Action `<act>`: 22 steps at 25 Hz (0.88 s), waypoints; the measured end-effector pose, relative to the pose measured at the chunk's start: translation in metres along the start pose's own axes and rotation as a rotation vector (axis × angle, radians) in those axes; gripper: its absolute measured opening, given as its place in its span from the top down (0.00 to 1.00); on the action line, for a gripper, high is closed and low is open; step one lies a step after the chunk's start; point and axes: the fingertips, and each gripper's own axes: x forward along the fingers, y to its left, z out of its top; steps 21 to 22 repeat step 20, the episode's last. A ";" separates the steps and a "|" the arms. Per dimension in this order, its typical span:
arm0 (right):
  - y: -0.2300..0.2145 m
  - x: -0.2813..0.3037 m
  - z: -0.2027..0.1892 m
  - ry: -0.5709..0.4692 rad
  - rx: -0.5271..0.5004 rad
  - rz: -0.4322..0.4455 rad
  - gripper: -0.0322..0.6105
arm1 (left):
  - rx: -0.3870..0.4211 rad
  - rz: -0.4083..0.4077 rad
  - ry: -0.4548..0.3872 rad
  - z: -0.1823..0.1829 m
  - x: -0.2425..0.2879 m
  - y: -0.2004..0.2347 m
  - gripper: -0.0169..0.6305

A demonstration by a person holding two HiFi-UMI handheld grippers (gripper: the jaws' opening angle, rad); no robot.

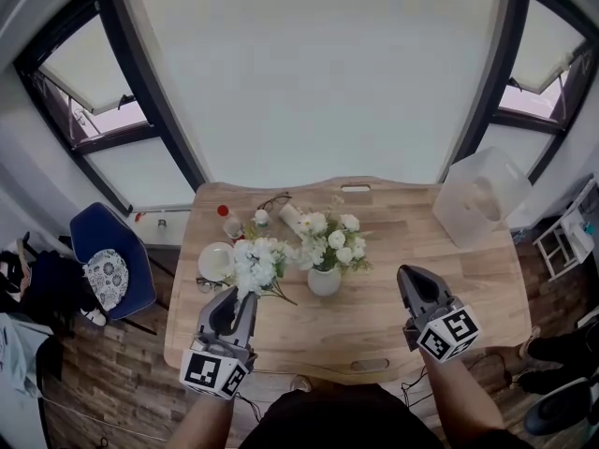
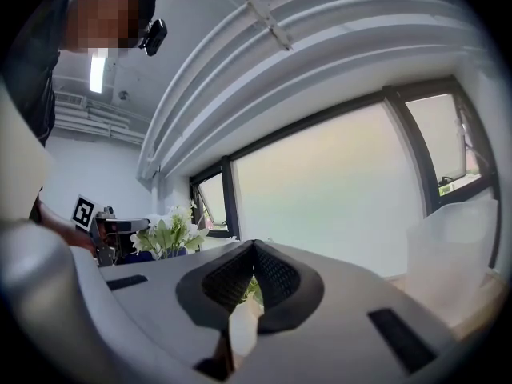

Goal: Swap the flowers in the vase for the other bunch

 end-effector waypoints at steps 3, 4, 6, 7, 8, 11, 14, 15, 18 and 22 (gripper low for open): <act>0.003 0.003 0.001 0.001 -0.007 0.010 0.91 | 0.000 0.003 -0.002 0.000 -0.001 0.000 0.85; 0.003 0.004 0.001 0.002 -0.008 0.013 0.91 | 0.000 0.006 -0.002 0.000 -0.001 0.000 0.85; 0.003 0.006 0.000 0.006 -0.005 0.013 0.91 | -0.003 0.012 -0.001 0.000 -0.001 0.001 0.85; 0.003 0.007 -0.001 0.008 -0.001 0.011 0.91 | -0.004 0.014 0.000 -0.001 -0.001 0.002 0.85; 0.002 0.008 -0.001 0.010 0.002 0.008 0.91 | -0.005 0.015 0.001 -0.001 -0.001 0.002 0.85; 0.002 0.009 -0.002 0.011 0.007 0.002 0.91 | -0.010 0.016 0.003 -0.003 0.000 0.001 0.85; 0.002 0.010 -0.003 0.005 0.005 0.008 0.91 | -0.011 0.017 0.001 -0.004 0.000 -0.001 0.85; 0.002 0.009 -0.002 0.004 0.004 0.009 0.91 | -0.012 0.017 0.001 -0.004 0.000 -0.001 0.85; 0.002 0.009 -0.002 0.000 0.004 0.008 0.91 | -0.012 0.015 0.000 -0.004 0.000 -0.001 0.85; 0.002 0.009 -0.002 -0.002 0.004 0.008 0.91 | -0.012 0.015 -0.001 -0.004 0.000 -0.001 0.85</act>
